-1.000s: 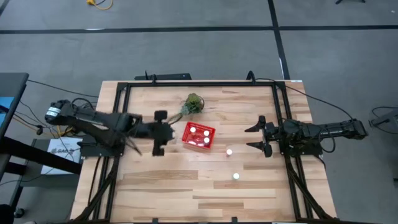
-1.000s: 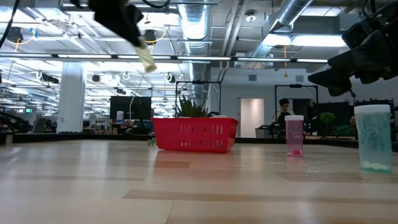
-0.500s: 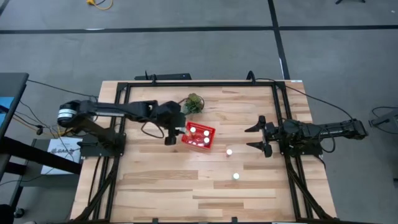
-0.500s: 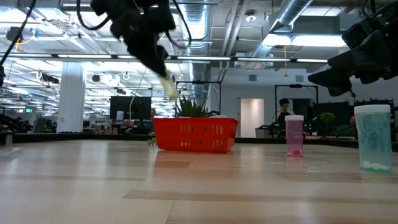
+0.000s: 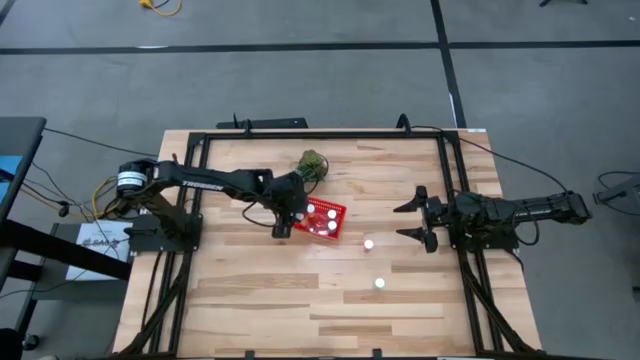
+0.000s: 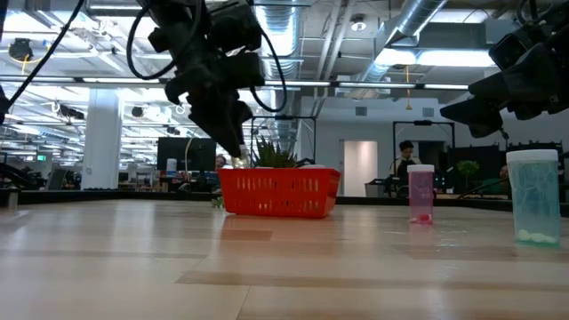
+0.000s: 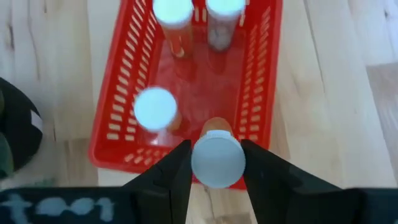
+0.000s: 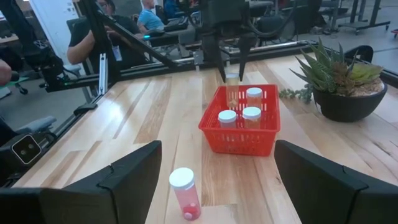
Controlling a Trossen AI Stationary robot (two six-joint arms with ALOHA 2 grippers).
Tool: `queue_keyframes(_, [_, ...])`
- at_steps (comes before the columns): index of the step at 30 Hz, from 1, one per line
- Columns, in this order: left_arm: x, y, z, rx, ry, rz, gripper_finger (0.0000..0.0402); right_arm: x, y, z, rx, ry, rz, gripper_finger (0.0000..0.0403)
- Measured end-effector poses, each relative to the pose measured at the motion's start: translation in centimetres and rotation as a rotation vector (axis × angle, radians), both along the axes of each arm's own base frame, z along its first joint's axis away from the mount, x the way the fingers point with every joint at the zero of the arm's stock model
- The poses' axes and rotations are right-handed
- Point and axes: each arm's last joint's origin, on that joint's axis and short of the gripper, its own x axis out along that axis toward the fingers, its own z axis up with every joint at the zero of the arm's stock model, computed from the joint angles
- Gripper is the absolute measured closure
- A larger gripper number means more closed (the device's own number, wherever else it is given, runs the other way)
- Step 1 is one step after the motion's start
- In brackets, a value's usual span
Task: Pick and place pill bottles into a basket
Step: Put the yellow medicine bottle into the red bin
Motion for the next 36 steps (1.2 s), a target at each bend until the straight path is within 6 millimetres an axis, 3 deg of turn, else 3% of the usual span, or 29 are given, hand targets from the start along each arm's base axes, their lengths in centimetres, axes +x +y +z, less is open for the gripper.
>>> queue_keyframes(36, [0.5, 0.1, 0.9, 0.062, -0.008, 0.010, 0.0283, 0.0, 0.0, 0.0, 0.000, 0.000, 0.000, 0.0097])
